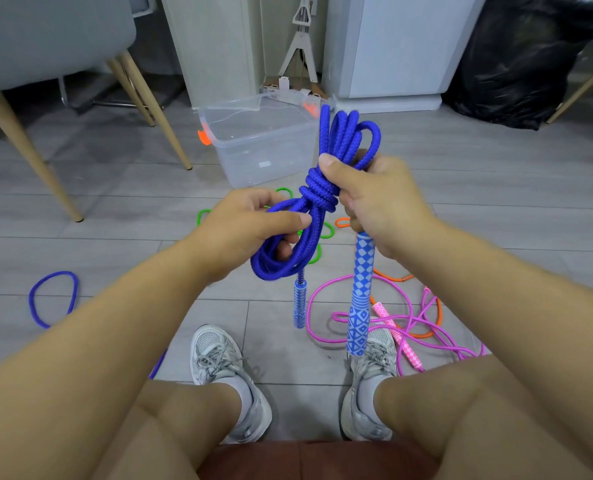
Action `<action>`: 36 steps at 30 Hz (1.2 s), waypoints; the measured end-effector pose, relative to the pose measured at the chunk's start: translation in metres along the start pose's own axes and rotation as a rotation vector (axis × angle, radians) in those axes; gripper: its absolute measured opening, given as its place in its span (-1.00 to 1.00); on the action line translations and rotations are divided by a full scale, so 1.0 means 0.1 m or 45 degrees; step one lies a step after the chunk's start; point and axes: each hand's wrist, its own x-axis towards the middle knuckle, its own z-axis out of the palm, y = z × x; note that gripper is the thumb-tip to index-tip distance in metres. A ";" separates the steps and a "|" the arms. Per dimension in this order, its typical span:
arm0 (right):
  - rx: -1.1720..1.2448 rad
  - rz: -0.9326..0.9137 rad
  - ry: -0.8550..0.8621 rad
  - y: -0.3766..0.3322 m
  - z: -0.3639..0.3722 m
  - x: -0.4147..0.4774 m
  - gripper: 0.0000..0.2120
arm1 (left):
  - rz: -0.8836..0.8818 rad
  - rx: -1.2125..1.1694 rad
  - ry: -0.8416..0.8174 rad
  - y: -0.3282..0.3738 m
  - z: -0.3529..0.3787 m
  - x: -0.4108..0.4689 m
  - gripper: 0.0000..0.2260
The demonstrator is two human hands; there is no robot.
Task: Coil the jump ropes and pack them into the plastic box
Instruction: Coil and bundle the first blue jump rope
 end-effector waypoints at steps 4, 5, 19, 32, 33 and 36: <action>-0.017 0.001 -0.135 0.03 0.08 -0.07 -0.70 | -0.058 0.069 -0.061 0.01 -0.01 -0.01 -0.65; -0.020 -0.006 -0.160 0.03 0.09 -0.09 -0.70 | -0.048 0.104 -0.071 0.01 0.00 -0.01 -0.66; -0.080 0.176 -0.641 0.01 -0.06 -0.13 -0.88 | 0.224 0.125 0.196 -0.02 -0.02 -0.02 -0.93; -0.317 0.093 -0.612 -0.07 -0.43 -0.16 -0.74 | 0.198 0.001 0.168 0.02 -0.15 -0.10 -0.95; -0.260 0.101 -0.623 -0.07 -0.45 -0.15 -0.74 | 0.191 -0.015 0.147 0.01 -0.15 -0.09 -0.94; 0.035 0.186 -0.676 -0.07 -0.52 -0.12 -0.71 | 0.184 0.004 0.048 0.02 -0.15 -0.09 -0.91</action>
